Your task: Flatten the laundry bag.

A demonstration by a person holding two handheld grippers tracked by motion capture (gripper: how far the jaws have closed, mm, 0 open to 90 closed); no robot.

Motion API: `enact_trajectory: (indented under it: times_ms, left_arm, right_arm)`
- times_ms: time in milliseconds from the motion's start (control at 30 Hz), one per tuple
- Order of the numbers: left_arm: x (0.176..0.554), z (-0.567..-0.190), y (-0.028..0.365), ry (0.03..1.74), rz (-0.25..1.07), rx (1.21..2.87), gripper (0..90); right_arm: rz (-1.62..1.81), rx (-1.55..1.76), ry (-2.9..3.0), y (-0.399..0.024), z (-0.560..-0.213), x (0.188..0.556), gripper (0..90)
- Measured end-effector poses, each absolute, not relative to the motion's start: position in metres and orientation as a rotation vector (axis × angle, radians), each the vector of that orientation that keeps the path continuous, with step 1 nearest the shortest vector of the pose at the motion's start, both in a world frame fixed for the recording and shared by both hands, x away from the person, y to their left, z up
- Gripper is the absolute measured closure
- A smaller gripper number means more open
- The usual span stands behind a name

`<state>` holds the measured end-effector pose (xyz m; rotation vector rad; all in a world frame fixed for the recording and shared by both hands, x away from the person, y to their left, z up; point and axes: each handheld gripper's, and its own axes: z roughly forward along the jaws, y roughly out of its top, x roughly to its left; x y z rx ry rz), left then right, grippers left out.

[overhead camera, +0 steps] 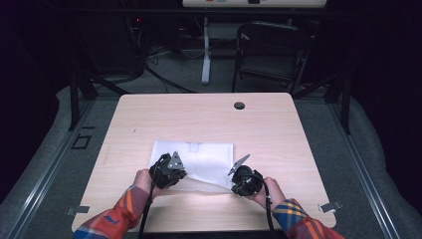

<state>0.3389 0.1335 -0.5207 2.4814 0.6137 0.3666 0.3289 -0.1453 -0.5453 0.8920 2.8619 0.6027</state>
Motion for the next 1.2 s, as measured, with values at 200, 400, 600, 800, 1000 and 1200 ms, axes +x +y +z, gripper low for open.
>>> enact_trajectory:
  times_ms: [200,400,600,800,1000,1200]
  left_arm:
    - [0.340,-0.516,0.138,0.623,0.379,2.437,87.4]
    - [0.340,-0.516,0.137,0.617,0.380,2.443,87.4]
    - [0.339,-0.516,0.136,0.613,0.367,2.449,87.4]
    - [0.338,-0.516,0.134,0.633,0.361,2.468,87.1]
    - [0.337,-0.512,0.133,0.661,0.377,2.463,87.1]
    - [0.343,-0.502,0.135,0.722,0.398,2.436,86.9]
  right_arm:
    - [0.619,0.892,2.828,-0.144,-0.545,0.329,90.0]
    - [0.695,0.895,2.767,-0.138,-0.544,0.335,90.0]
    - [0.665,0.904,2.784,-0.138,-0.556,0.337,90.0]
    - [0.675,0.881,2.784,-0.140,-0.557,0.337,90.0]
    - [0.666,0.873,2.791,-0.140,-0.556,0.336,90.0]
    - [0.679,0.877,2.791,-0.141,-0.557,0.336,90.0]
